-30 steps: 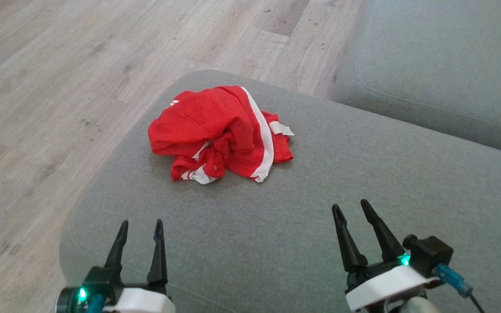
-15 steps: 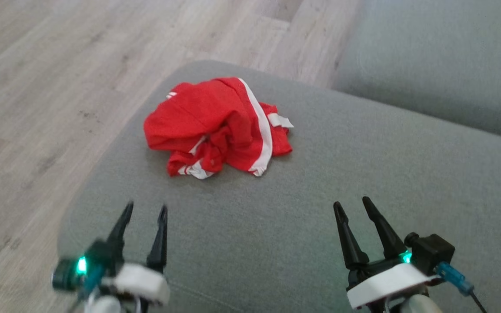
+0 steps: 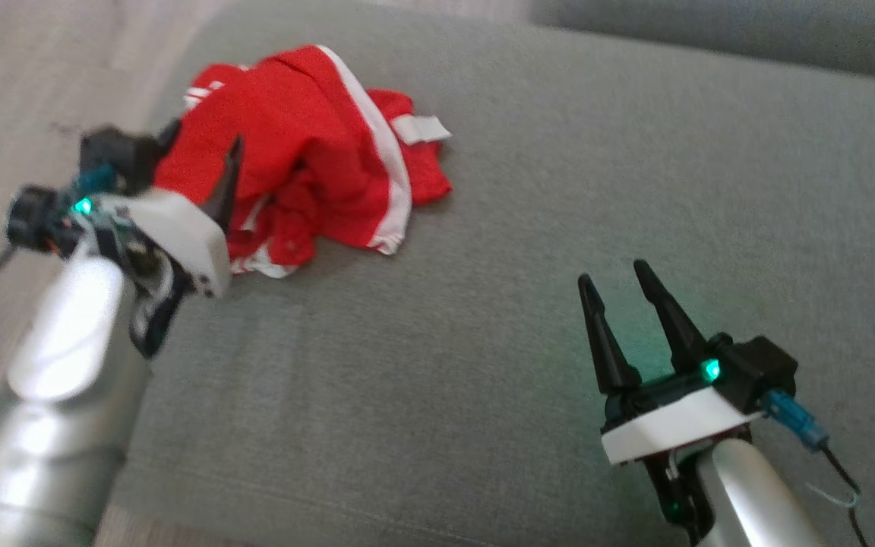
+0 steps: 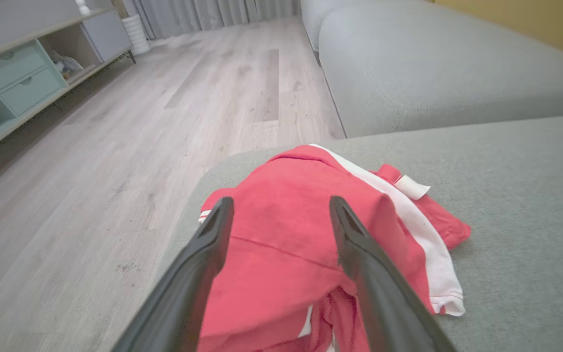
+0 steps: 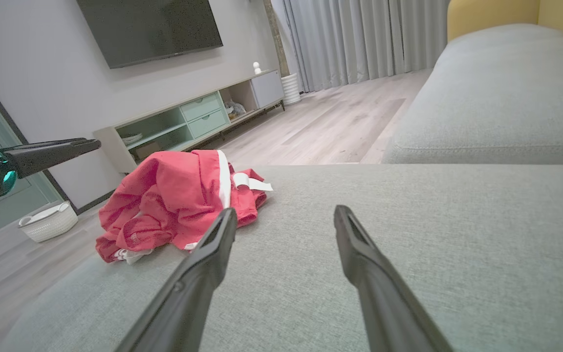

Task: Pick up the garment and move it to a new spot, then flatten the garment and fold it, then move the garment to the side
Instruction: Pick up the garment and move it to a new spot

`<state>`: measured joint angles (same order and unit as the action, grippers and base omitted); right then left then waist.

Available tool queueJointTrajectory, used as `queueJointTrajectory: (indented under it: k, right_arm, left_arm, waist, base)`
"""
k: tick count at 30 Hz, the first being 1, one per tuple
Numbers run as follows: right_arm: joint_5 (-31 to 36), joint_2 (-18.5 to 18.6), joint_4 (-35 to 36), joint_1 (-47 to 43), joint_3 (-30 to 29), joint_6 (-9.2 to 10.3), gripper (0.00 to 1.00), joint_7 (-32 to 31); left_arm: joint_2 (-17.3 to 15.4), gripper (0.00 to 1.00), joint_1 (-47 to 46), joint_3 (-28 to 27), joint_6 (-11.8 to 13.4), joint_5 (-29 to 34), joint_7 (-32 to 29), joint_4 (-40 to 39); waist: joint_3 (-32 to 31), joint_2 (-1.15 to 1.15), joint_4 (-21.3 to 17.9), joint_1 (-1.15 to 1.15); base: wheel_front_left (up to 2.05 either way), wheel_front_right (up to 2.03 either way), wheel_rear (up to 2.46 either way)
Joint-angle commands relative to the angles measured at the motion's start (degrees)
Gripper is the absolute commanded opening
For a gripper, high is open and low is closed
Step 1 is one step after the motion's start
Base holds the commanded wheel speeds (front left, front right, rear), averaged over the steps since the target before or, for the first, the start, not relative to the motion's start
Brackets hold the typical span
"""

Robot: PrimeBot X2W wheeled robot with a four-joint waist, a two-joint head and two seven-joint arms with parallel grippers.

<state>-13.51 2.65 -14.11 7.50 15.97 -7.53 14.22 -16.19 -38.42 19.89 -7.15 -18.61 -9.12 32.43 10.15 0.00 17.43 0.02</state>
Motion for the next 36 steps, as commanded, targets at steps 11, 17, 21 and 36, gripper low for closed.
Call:
queueJointTrajectory:
  k: [11,17,21,36]
  right_arm:
    - [0.9,0.2,3.0,5.4,1.6,0.04,1.00,0.8]
    - [0.7,0.2,3.1,6.2,0.6,0.04,1.00,0.8]
    - [0.2,0.2,2.9,6.2,0.3,0.04,1.00,0.8]
    - [-2.2,0.2,1.1,2.0,-1.0,0.04,1.00,0.8]
  left_arm:
    - [-7.3,1.00,-14.9,2.4,-0.3,-7.8,-3.7,11.0]
    - [-7.8,0.48,-16.3,4.9,-0.3,-12.6,-8.5,16.7]
    - [-8.9,0.00,-16.6,6.6,-0.3,-13.6,-4.6,16.6]
    - [-9.6,0.00,-15.4,3.7,2.2,-10.0,23.6,3.8]
  waist:
    - [10.8,0.00,-8.0,-0.02]
    - [11.6,0.00,-8.9,-0.02]
    - [10.7,0.00,-9.1,-0.02]
    - [-2.6,0.00,-10.1,-0.02]
  base:
    - [0.00,0.00,0.00]
    - [0.00,0.00,0.00]
    - [0.00,0.00,0.00]
    - [0.00,0.00,0.00]
